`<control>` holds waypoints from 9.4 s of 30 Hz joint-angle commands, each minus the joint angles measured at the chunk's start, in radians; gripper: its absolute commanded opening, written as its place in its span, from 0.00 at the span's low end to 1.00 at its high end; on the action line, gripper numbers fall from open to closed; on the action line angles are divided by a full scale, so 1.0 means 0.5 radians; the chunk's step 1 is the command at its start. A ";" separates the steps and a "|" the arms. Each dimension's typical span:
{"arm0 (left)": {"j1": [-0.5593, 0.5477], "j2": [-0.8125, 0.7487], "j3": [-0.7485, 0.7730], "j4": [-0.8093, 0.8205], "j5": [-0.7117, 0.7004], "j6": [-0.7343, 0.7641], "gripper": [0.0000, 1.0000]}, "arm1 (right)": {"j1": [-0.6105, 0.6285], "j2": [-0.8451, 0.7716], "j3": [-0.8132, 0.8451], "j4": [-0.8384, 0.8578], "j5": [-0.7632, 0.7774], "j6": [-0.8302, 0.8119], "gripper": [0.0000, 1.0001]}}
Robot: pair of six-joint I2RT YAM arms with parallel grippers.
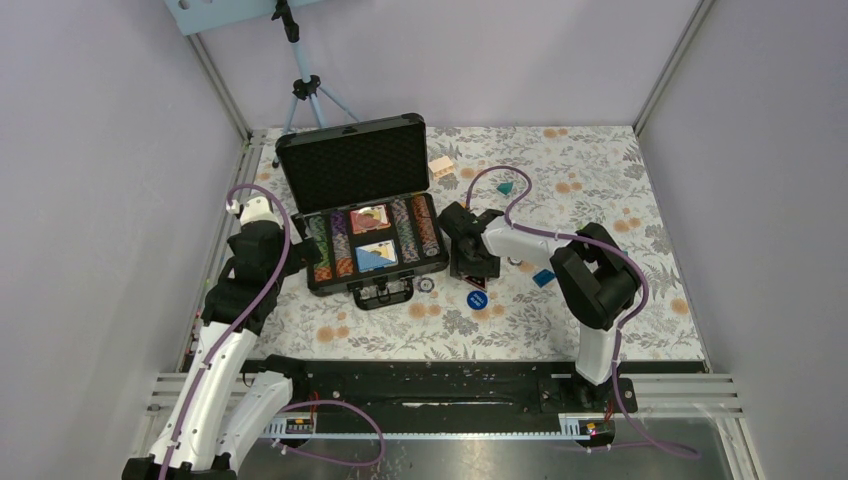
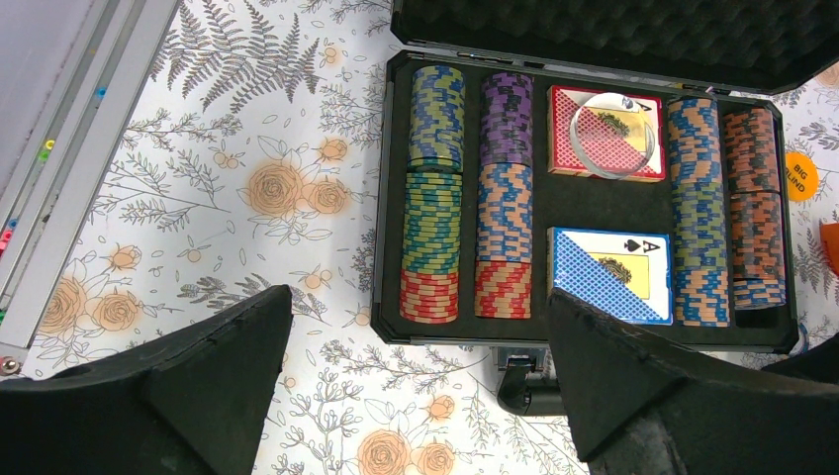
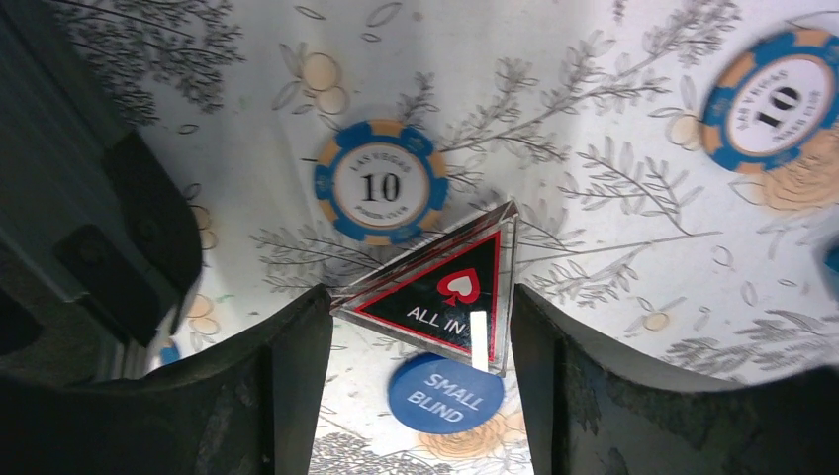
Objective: Pack up texas hold em set
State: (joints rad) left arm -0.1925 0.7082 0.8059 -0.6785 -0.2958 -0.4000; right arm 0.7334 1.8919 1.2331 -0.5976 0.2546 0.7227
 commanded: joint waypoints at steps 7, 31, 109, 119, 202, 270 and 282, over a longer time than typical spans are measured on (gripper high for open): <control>-0.008 -0.031 0.059 0.100 0.003 -0.007 0.99 | 0.011 -0.253 0.173 -0.376 0.279 -0.083 0.67; -0.008 -0.042 0.056 0.102 -0.045 0.005 0.99 | 0.469 0.712 1.965 -0.964 0.107 -0.387 0.67; -0.007 -0.022 0.051 0.108 -0.016 0.005 0.99 | 0.189 -0.500 -0.609 0.225 -0.080 0.025 0.91; -0.008 -0.023 0.051 0.108 -0.008 0.005 0.99 | 0.229 -0.297 -0.521 0.190 -0.020 0.045 0.82; -0.008 -0.027 0.048 0.107 -0.010 0.005 0.99 | -0.005 -0.275 -0.568 0.306 -0.048 0.005 0.76; -0.008 -0.030 0.049 0.108 -0.022 0.005 0.99 | 0.153 -0.519 -0.189 -0.076 0.006 -0.127 0.65; -0.008 -0.028 0.048 0.108 -0.020 0.004 0.99 | 0.497 -0.354 0.004 -0.049 0.005 0.018 0.77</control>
State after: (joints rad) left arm -0.1925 0.6956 0.8055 -0.6781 -0.3012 -0.4000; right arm 0.9413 1.6913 1.1698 -0.6216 0.2569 0.6849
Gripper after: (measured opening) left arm 0.991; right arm 0.751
